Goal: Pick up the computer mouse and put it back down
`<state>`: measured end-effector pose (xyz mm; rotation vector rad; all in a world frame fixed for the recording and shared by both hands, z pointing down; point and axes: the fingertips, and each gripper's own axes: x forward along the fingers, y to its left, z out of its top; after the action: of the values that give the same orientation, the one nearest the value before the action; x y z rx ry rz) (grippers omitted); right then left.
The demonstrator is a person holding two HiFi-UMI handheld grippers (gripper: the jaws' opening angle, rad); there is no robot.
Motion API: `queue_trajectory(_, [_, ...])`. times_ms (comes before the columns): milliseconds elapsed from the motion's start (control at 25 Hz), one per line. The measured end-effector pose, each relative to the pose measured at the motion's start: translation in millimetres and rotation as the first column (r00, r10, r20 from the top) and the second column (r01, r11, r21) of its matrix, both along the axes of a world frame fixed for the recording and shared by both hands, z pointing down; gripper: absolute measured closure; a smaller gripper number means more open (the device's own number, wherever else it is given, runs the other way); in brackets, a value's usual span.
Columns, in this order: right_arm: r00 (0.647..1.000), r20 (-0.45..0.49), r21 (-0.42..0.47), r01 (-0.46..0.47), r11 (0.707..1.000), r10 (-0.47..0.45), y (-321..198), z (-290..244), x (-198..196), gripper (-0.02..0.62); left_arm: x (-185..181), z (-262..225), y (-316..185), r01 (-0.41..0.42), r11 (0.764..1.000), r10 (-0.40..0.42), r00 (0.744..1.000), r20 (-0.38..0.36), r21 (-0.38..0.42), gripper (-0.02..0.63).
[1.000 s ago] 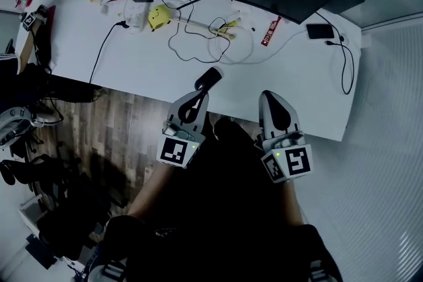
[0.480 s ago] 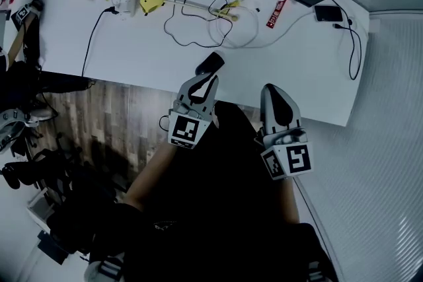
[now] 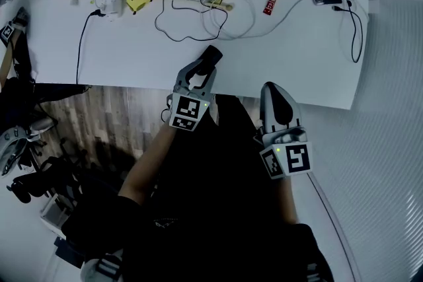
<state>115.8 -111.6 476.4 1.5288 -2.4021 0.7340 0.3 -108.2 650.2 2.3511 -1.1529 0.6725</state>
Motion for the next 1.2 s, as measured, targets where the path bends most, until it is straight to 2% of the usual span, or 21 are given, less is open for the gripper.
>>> queue_trajectory(120, [0.999,-0.010,-0.005,-0.030,1.000,0.030,3,2,2,0.595,1,27,1,-0.027,0.996,0.029,0.999,0.026,-0.082,0.450])
queue_trajectory(240, [0.998,-0.018,-0.015,-0.065,0.998,0.065,7,5,7,0.597,4,56,7,-0.055,0.982,0.068,0.996,0.064,-0.180,0.395])
queue_trajectory(320, [0.996,-0.022,-0.022,-0.087,0.996,0.087,8,6,11,0.597,5,65,6,-0.064,0.976,0.085,0.992,0.094,-0.209,0.371])
queue_trajectory(680, [0.985,-0.030,-0.024,-0.169,0.985,0.168,13,7,21,0.596,7,90,-5,-0.084,0.965,0.138,0.967,0.213,-0.247,0.324])
queue_trajectory(1000, [0.975,-0.032,-0.035,-0.220,0.975,0.219,18,11,29,0.596,11,106,-6,-0.094,0.947,0.171,0.957,0.233,-0.306,0.321])
queue_trajectory(1200, [0.969,-0.028,-0.028,-0.245,0.969,0.244,16,10,36,0.597,12,107,-8,-0.100,0.952,0.180,0.948,0.264,-0.291,0.321])
